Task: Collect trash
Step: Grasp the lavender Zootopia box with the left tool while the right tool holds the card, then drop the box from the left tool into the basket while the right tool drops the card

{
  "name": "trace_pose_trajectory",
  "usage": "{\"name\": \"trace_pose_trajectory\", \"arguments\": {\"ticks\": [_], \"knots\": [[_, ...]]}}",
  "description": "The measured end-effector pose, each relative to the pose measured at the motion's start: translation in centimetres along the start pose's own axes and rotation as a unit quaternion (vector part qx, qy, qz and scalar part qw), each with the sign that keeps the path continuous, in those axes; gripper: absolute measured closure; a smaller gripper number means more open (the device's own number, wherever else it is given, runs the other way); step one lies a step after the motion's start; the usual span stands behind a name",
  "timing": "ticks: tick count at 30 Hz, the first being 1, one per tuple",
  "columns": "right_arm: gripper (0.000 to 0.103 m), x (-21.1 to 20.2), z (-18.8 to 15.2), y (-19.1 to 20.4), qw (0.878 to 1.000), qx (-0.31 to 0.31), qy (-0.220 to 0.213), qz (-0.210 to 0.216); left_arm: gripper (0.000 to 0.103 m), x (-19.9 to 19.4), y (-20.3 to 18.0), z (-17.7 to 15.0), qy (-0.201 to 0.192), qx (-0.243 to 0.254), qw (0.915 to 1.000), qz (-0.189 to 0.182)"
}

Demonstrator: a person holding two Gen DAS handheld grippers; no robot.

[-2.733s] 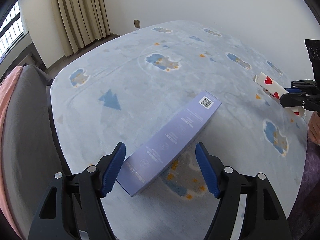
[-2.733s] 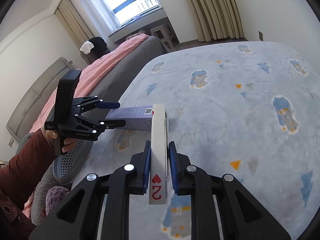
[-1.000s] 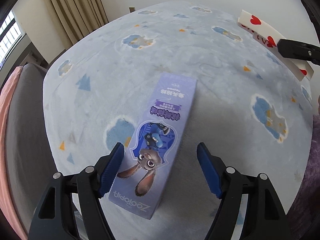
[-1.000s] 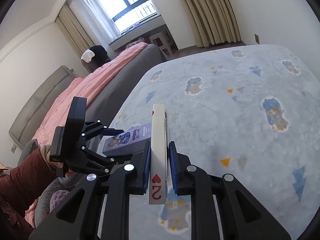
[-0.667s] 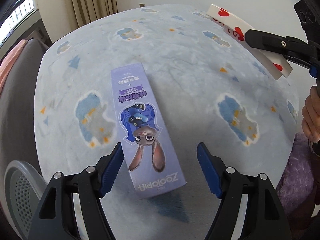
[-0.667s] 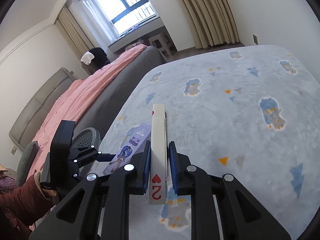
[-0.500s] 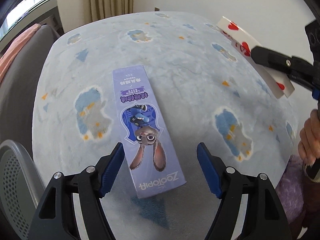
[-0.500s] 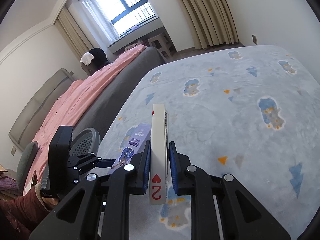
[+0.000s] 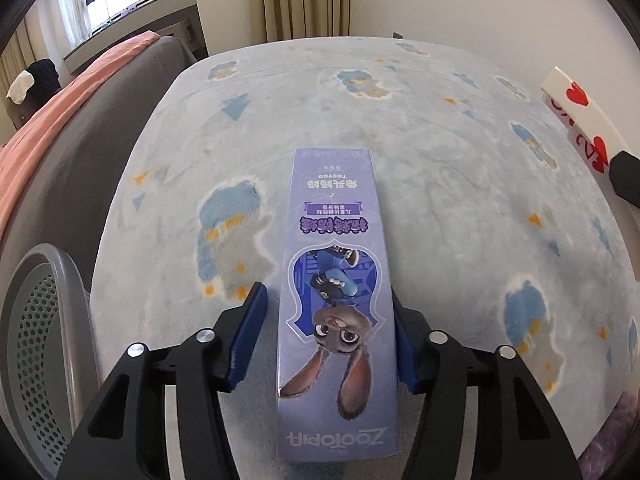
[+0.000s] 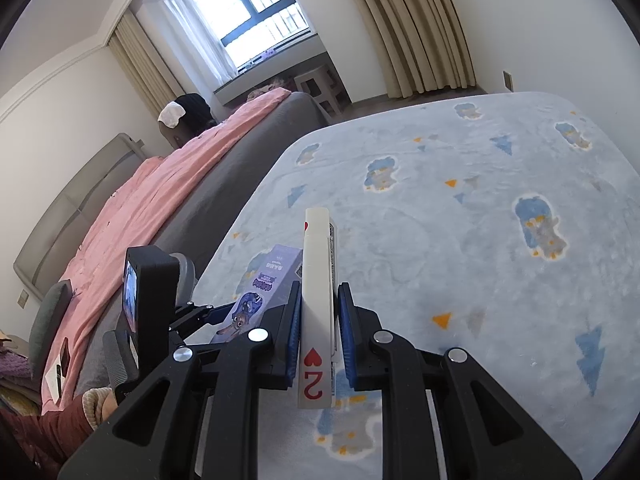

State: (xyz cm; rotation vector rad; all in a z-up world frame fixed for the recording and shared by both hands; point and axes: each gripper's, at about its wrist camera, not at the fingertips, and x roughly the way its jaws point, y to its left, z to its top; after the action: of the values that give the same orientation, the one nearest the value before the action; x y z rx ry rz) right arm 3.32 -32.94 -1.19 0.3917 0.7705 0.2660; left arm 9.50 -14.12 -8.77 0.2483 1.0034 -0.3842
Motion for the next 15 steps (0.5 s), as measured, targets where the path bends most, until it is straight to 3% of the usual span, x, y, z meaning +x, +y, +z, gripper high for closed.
{"name": "trace_pose_trajectory", "arguments": {"ticks": [1,8,15], "knots": [[0.085,0.0,0.0,0.0,1.000,0.000,0.001,-0.001,0.060,-0.2,-0.1,0.0,-0.002,0.000,1.0000,0.001],[0.085,0.5,-0.4,1.4,1.000,-0.017,0.007,-0.020,0.060,-2.5,0.7,-1.2,-0.024,-0.011,0.9996,0.009],[0.085,2.1,-1.8,5.9,0.998,-0.047,0.022,-0.020,0.060,-7.6,6.4,-3.9,-0.059,-0.058,0.9956,0.043]]}}
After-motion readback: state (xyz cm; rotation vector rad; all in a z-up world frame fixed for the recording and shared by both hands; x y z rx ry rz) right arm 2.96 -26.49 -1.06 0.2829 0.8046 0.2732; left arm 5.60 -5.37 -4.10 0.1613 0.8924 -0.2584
